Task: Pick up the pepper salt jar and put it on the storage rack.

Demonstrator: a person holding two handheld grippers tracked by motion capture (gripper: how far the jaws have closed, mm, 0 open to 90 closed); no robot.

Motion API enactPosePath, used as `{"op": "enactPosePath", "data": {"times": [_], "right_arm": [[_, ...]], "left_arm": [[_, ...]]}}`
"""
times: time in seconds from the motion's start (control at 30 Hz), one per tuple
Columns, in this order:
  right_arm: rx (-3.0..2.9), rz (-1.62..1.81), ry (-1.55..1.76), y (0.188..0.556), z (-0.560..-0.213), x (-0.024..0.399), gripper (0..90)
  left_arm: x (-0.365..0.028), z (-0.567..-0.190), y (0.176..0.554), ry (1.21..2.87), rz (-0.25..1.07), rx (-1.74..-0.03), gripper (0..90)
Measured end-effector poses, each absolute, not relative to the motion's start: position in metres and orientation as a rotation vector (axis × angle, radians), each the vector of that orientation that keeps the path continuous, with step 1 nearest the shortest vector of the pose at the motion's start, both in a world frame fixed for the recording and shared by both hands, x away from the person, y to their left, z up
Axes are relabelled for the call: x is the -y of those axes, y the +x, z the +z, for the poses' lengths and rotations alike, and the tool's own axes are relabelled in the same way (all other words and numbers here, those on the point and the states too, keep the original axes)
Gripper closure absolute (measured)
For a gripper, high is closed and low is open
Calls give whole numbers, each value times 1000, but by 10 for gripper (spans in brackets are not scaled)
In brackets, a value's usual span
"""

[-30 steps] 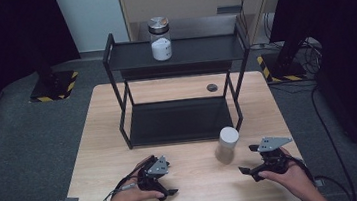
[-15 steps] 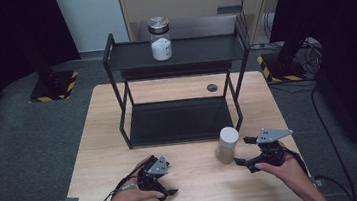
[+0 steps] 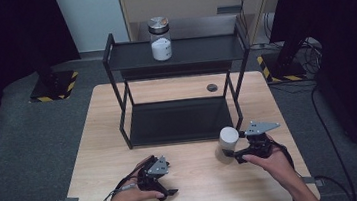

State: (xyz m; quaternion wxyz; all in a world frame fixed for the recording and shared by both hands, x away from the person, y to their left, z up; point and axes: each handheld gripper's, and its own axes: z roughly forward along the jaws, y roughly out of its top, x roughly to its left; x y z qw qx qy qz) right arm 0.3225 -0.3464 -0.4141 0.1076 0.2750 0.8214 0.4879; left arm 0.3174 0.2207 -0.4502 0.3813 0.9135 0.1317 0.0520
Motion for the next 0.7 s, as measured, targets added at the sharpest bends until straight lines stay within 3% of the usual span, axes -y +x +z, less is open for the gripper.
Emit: {"op": "enactPosePath", "data": {"times": [0.3,0.5,0.7], "right_arm": [[-2392,1431,823,324,-419,339,235],[-2362,1435,809,321,-422,336,329],[-2344,1429,797,317,-423,336,347]], "left_arm": [[-221,-450,317,2330,134,-338,0],[-221,-450,317,2330,133,-338,0],[-221,-450,317,2330,133,-338,0]]}}
